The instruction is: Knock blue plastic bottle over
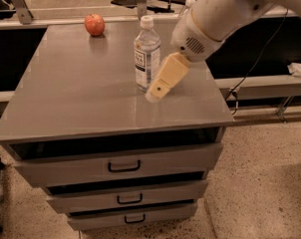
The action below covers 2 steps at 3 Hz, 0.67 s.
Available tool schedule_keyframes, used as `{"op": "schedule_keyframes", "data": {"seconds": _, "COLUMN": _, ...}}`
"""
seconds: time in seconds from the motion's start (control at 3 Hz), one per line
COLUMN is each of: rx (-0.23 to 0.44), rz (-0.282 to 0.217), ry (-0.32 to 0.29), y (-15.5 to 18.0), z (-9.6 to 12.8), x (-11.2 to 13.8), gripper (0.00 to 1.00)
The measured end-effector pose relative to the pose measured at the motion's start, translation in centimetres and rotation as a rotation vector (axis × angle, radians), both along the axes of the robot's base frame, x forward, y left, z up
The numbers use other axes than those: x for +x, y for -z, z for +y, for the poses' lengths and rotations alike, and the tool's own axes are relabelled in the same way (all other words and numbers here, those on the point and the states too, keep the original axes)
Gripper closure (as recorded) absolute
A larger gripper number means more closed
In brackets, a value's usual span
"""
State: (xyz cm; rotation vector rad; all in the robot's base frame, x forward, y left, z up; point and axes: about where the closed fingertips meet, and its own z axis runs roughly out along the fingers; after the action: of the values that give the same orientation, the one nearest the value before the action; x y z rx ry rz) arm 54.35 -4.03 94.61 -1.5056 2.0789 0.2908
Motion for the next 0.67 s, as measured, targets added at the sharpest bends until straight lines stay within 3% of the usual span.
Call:
{"op": "schedule_keyframes", "data": {"seconds": 0.33, "rx": 0.038, "rz": -0.046, "ry": 0.019, "y": -0.57, "z": 0.96, "x": 1.55, "gripper": 0.00}}
{"op": "schedule_keyframes", "data": {"seconds": 0.67, "rx": 0.037, "rz": -0.045, "ry": 0.018, "y": -0.57, "z": 0.94, "x": 1.49, "gripper": 0.00}}
